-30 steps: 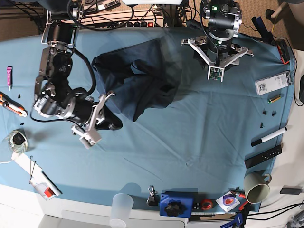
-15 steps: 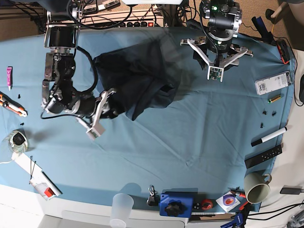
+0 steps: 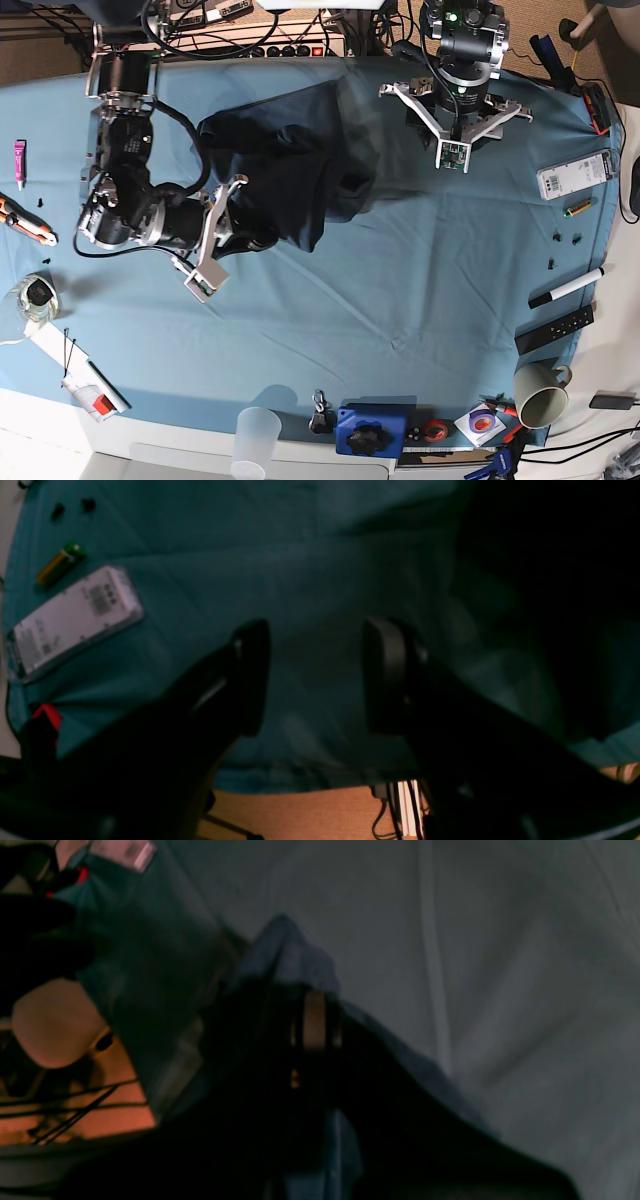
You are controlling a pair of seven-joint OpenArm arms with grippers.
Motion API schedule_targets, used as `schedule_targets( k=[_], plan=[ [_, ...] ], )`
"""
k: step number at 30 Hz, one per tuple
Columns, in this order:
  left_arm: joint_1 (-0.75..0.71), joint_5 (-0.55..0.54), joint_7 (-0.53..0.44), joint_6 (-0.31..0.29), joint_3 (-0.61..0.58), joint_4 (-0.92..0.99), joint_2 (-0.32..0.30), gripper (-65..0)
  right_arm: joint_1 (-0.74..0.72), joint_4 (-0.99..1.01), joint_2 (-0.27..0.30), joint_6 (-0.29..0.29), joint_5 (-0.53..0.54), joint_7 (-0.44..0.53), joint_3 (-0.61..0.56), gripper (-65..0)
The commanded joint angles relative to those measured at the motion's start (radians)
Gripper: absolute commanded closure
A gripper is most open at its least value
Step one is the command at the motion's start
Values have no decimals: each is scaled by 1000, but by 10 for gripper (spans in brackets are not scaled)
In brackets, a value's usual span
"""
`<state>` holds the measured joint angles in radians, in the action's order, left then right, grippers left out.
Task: Fold the T-shirt properly
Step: 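Drag the bundle with the right gripper toward the table center, then flip and flatten the bundle with the right gripper, collar label showing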
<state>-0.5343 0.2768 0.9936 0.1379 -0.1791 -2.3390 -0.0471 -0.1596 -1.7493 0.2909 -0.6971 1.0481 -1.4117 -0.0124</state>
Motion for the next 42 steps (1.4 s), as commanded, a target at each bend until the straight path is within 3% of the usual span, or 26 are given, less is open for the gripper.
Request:
schedule_targets(
  k=[1, 5, 12, 21, 27, 31, 42],
  plan=[
    [-3, 8, -18, 0, -1, -17, 2, -283, 1, -14, 18, -1, 17, 15, 5, 0],
    [-3, 8, -23, 0, -1, -17, 3, -283, 52, -14, 55, -1, 42, 15, 5, 0],
    [-2, 8, -26, 0, -1, -17, 2, -283, 115, -19, 95, -1, 346, 15, 5, 0],
    [-3, 8, -26, 0, -1, -17, 3, -283, 167, -19, 105, -1, 350, 15, -12, 0],
    [0, 8, -33, 1, -1, -17, 3, -283, 176, -19, 192, -1, 351, 15, -192, 0],
    [0, 8, -33, 1, -1, -17, 2, -283, 176, -19, 219, -1, 350, 15, -278, 0],
    [0, 7, -42, 1, -1, -17, 3, -283, 174, -251, 219, -1, 350, 15, -267, 0]
  ],
)
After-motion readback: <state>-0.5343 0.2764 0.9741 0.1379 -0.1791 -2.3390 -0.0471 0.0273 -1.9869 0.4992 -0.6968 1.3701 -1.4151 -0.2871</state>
